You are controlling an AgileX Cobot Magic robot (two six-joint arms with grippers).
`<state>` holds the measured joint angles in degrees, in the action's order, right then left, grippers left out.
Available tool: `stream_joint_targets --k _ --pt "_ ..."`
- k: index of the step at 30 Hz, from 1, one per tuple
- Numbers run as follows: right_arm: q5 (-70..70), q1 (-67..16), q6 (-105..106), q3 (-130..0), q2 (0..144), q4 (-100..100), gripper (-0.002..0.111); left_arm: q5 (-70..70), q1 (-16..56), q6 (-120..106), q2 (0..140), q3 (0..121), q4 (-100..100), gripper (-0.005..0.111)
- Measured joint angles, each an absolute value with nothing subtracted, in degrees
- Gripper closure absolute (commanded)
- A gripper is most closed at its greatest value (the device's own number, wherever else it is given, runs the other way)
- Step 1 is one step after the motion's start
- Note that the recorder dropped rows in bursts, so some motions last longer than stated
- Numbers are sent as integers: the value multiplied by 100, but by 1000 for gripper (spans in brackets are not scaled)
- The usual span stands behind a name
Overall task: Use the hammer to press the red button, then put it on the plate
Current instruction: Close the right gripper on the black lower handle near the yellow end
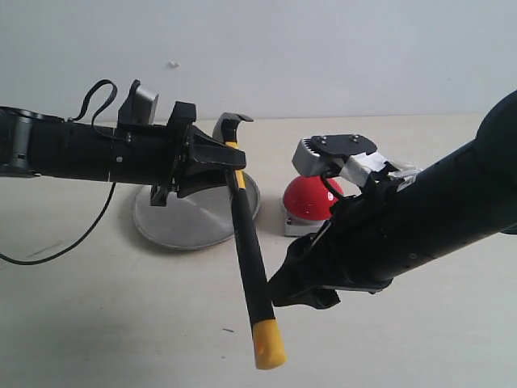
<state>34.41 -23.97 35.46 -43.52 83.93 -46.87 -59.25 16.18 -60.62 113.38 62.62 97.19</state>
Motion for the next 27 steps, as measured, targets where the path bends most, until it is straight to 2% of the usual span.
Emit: stream_joint_targets --k 7,12,27 --pt "3441 -2397 3716 -4352 8393 -4803 47 -5509 1618 -5975 11338 6275 9719 107" --pt "3096 -2397 3814 -4352 8428 -4862 38 -5286 1618 -5934 11348 6275 9719 107" --pt "2871 -2534 4261 -4376 8817 -5180 38 -5286 1618 -5907 11348 6394 9719 107"
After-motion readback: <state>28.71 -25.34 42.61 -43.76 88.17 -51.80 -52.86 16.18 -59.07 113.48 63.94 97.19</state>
